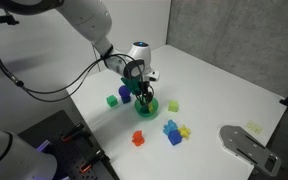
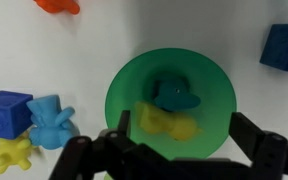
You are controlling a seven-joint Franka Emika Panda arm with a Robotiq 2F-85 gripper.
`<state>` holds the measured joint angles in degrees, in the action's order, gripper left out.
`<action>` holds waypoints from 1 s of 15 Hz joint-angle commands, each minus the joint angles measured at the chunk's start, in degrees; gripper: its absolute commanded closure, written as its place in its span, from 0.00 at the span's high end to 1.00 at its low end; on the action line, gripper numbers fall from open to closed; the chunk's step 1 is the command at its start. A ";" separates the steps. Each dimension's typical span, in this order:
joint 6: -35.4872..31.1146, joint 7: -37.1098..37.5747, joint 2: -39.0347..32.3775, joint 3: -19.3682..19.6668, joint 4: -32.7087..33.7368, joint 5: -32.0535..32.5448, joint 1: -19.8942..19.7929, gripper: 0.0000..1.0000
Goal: Put the dark green toy on top of the light green toy block
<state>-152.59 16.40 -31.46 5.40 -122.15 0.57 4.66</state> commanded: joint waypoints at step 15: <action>-1.34 -0.90 -13.89 -1.60 9.03 -3.45 -0.93 0.73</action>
<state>-153.47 16.78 -43.88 5.03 -114.83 -1.30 4.74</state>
